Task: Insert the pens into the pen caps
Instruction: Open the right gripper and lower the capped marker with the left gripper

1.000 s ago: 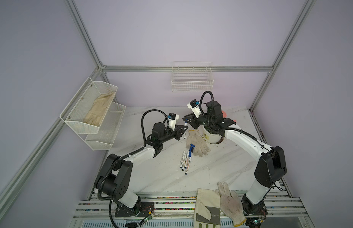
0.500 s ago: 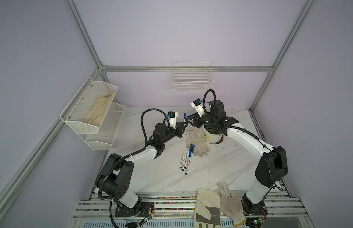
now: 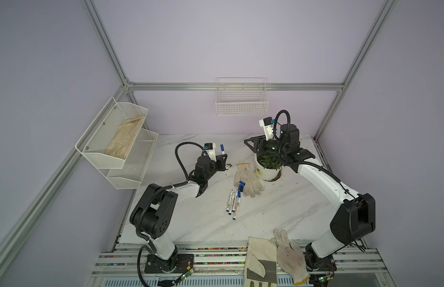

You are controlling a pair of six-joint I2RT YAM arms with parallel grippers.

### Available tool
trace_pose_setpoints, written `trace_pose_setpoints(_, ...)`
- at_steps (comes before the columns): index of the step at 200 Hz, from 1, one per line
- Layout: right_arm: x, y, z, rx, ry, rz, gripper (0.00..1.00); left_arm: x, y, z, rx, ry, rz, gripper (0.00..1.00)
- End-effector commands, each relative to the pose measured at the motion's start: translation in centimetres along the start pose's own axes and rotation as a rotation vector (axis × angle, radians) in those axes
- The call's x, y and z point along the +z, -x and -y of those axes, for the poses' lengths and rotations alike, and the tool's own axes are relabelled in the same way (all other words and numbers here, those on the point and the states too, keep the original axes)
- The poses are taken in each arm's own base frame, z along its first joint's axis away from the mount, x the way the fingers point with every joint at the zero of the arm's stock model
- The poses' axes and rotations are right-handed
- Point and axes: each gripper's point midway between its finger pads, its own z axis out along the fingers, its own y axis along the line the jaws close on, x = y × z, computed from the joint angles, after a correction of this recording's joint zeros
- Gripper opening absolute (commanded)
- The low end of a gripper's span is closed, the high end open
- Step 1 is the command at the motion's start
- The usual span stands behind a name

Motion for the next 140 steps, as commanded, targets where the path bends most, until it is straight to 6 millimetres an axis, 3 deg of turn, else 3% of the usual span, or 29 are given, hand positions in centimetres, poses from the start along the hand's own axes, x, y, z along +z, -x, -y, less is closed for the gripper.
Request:
trace_pose_setpoints(1, 1.2, -2.5, 2.4, 0.096, -0.075, -0.064, 0.56, 2.8, -0.2, 1.2, -0.037, -0.035, -0.088, 0.0)
trace_pose_setpoints(28, 1.8, -3.8, 3.9, 0.121, -0.13, -0.11, 0.54, 5.0, -2.4, 0.1, -0.084, -0.009, -0.133, 0.0)
trace_pose_setpoints(72, 2.0, -4.3, 4.1, 0.121, -0.132, -0.129, 0.52, 7.9, -4.8, -1.0, -0.057, 0.027, -0.209, 0.02)
trace_pose_setpoints(102, 2.0, -4.5, 4.5, 0.111, -0.148, -0.142, 0.51, 8.7, -6.3, -1.0, -0.071, 0.031, -0.26, 0.12)
trace_pose_setpoints(119, 2.0, -4.7, 4.5, 0.104, -0.151, -0.146, 0.51, 8.7, -6.7, -0.8, -0.079, 0.031, -0.272, 0.29)
trace_pose_setpoints(140, 2.1, -4.8, 4.6, 0.106, -0.15, -0.15, 0.5, 8.5, -7.3, -0.6, -0.082, 0.032, -0.287, 0.37)
